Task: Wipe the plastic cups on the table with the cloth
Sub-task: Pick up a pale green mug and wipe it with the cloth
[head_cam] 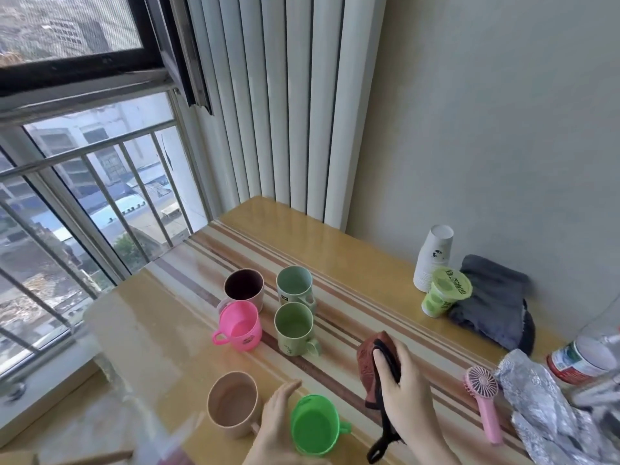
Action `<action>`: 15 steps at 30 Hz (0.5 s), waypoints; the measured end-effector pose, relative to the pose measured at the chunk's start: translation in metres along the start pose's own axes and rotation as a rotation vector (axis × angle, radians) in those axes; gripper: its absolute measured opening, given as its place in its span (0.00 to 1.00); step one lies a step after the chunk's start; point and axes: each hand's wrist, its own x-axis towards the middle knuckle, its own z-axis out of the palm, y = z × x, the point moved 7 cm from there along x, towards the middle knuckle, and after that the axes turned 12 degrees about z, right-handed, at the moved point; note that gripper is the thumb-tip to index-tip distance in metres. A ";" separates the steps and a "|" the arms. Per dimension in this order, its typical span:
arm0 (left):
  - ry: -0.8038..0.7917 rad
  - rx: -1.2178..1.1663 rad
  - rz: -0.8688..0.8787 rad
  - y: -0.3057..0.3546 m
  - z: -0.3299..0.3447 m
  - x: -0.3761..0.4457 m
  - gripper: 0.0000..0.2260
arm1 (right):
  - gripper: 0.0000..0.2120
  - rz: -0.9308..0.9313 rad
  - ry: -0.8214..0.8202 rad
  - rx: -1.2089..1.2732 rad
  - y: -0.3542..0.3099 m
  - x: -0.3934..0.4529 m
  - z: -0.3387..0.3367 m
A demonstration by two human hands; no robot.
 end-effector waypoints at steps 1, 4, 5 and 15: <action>0.081 -0.029 0.045 0.008 -0.011 0.004 0.43 | 0.17 -0.005 -0.001 -0.004 -0.004 0.003 0.000; 0.309 -0.230 0.007 0.030 -0.034 0.029 0.20 | 0.15 -0.033 -0.002 -0.029 -0.015 0.011 0.000; 0.319 -0.235 -0.078 0.034 -0.034 0.042 0.16 | 0.16 -0.037 -0.007 -0.028 -0.018 0.013 -0.001; 0.187 -0.542 -0.693 -0.010 0.054 0.117 0.36 | 0.15 -0.024 -0.025 0.034 -0.005 0.031 -0.009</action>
